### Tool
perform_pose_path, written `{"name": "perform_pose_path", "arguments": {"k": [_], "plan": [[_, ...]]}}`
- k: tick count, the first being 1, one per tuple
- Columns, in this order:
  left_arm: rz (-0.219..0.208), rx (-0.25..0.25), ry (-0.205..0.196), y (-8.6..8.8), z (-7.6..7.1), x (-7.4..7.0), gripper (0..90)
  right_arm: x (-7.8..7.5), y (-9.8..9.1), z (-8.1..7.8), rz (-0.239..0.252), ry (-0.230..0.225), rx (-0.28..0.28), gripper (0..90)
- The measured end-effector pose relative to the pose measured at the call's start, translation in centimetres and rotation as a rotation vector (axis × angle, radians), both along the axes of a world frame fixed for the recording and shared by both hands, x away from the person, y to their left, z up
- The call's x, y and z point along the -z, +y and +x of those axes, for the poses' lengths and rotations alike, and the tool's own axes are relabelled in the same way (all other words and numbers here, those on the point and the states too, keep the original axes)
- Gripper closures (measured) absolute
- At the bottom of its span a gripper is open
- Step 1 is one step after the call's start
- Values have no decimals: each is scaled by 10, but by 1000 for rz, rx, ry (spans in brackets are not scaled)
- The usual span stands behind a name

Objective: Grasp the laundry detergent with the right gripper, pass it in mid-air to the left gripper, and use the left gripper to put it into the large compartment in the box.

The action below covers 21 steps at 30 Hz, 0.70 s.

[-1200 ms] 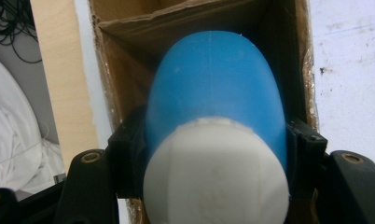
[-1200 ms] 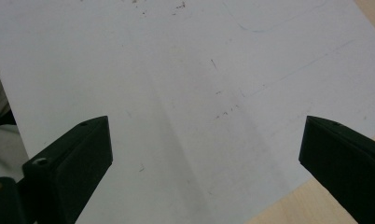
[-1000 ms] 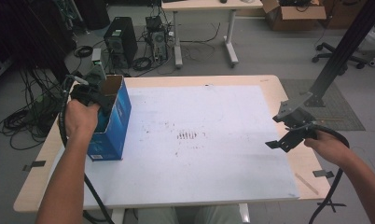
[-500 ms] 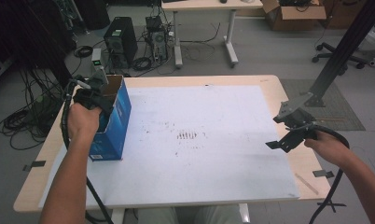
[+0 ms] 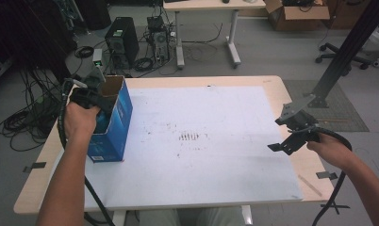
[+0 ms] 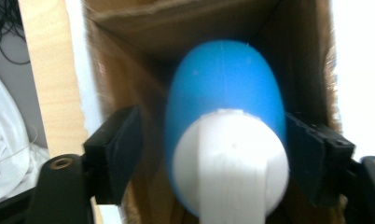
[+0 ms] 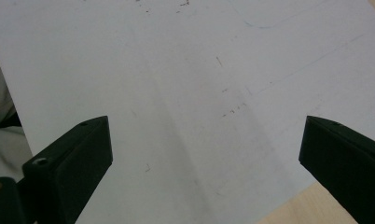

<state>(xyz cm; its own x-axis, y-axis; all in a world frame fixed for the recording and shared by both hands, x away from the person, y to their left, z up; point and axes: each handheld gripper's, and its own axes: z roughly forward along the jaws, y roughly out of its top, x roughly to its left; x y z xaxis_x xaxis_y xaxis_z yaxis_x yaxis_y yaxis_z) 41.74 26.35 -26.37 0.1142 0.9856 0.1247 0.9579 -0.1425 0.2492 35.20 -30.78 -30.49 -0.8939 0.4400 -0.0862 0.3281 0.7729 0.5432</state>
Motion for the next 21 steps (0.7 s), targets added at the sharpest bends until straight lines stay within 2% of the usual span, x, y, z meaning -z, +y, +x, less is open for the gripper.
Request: {"name": "perform_pose_path", "arguments": {"k": [9, 21], "plan": [[-14, 25, -70, -4, -8, -34, 195, -4, 1, -2, -1, -8, -7, 22], [-20, 86, -124, -23, -21, -85, 122, -16, 0, -5, 2, -25, -4, 22]]}}
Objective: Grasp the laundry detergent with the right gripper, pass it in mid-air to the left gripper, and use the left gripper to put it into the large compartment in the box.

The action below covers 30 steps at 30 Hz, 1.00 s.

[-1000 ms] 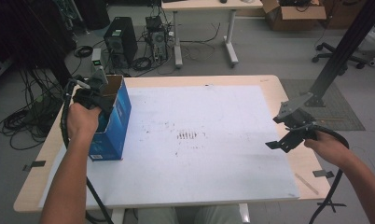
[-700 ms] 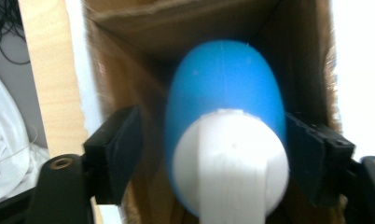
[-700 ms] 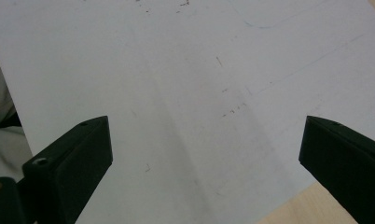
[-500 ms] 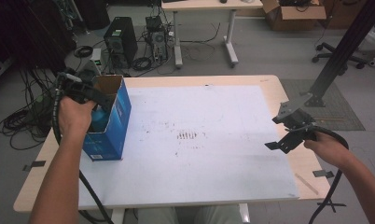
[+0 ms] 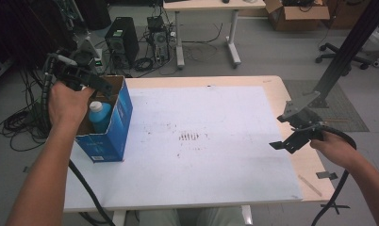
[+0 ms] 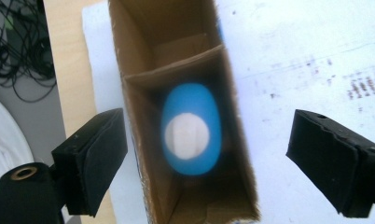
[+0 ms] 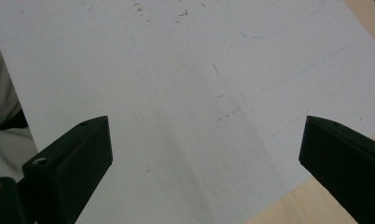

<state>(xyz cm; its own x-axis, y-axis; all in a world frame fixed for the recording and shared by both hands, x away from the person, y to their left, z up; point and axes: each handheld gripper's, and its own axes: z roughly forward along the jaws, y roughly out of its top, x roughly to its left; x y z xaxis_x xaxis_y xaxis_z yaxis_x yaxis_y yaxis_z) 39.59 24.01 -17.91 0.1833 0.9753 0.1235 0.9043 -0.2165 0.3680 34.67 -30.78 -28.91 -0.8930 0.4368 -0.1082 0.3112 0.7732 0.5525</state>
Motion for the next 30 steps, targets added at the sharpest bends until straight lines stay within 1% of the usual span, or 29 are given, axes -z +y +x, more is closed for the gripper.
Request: {"name": "perform_pose_path", "arguments": {"k": [6, 8, 10, 13, 15, 19, 25, 30], "plan": [[3, 56, -24, -17, -7, -19, 111, -3, -1, -3, 1, -4, 3, 23], [-3, 78, -18, -24, -9, -22, 111, -4, -2, -4, 2, -7, 3, 23], [12, 98, -21, -32, -11, -25, 111, -5, -2, -5, 4, -7, 4, 22], [3, 137, -20, -43, -13, -31, 107, -7, -2, -6, 8, -9, 6, 23], [4, 153, -18, -49, -14, -32, 107, -9, -2, -7, 8, -10, 4, 23], [3, 205, -21, -63, -17, -36, 91, -10, -2, -7, 8, -10, 5, 22], [14, 287, -14, -82, -18, -33, 72, -10, -3, -8, 6, -7, 7, 23], [8, 341, -11, -92, -16, -31, 66, -10, -3, -8, -1, -4, 8, 23]]}}
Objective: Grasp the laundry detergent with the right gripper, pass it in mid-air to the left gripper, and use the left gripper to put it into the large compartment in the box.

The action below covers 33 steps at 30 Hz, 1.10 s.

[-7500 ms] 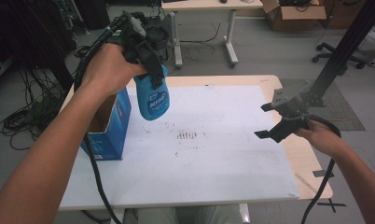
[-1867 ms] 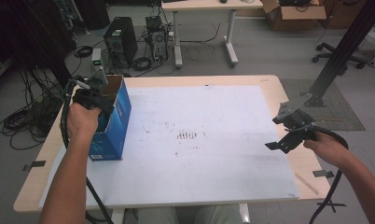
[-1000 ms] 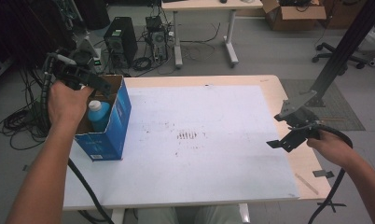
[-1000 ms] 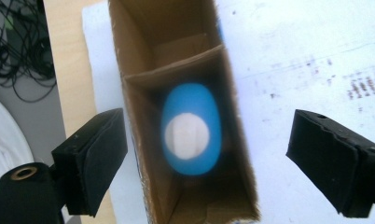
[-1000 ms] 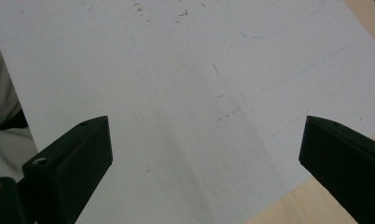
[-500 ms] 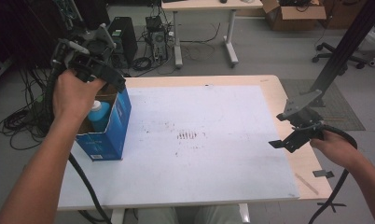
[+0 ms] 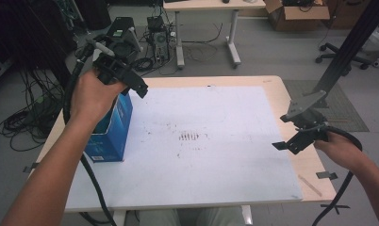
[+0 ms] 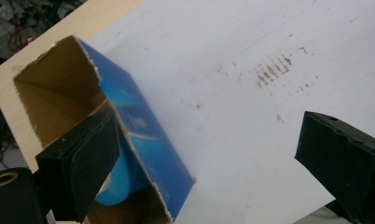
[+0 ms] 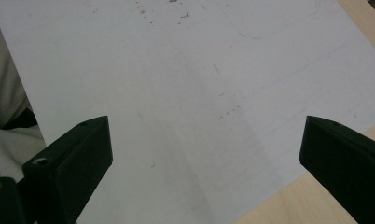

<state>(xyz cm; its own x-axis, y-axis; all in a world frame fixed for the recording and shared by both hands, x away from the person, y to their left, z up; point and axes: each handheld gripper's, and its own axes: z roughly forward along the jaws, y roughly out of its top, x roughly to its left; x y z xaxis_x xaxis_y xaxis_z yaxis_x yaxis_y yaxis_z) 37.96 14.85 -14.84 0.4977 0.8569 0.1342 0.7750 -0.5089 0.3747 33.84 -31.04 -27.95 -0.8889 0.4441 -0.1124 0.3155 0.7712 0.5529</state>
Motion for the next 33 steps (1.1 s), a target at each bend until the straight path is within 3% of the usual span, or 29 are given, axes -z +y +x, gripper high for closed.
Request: {"name": "perform_pose_path", "arguments": {"k": [11, 33], "plan": [[9, 151, -2, -29, -1, 5, 54, 0, 2, 1, 3, 7, -3, 23], [37, 346, 38, -71, 14, 25, 52, 0, 6, 7, 8, 22, -1, 22]]}}
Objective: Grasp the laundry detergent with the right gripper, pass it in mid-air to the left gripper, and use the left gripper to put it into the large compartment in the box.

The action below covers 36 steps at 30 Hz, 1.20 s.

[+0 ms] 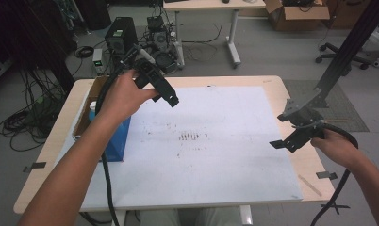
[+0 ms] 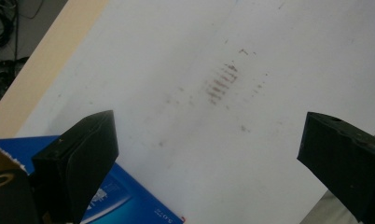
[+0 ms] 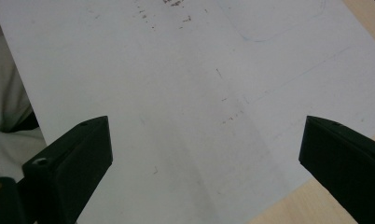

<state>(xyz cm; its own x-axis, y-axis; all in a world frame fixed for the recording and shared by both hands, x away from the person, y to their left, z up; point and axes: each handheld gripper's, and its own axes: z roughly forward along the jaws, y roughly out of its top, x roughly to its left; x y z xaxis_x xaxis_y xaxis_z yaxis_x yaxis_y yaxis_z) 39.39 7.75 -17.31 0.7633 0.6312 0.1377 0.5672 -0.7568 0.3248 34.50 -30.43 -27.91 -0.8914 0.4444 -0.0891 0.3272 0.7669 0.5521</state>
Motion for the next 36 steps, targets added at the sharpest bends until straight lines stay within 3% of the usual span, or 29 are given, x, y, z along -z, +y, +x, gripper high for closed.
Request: {"name": "perform_pose_path", "arguments": {"k": [13, 36], "plan": [[4, 104, 6, -15, 4, 14, 53, -2, 4, 0, -10, 7, 1, 23], [37, 235, 16, -41, 9, 32, 55, -2, 1, 2, -13, 19, 12, 23]]}}
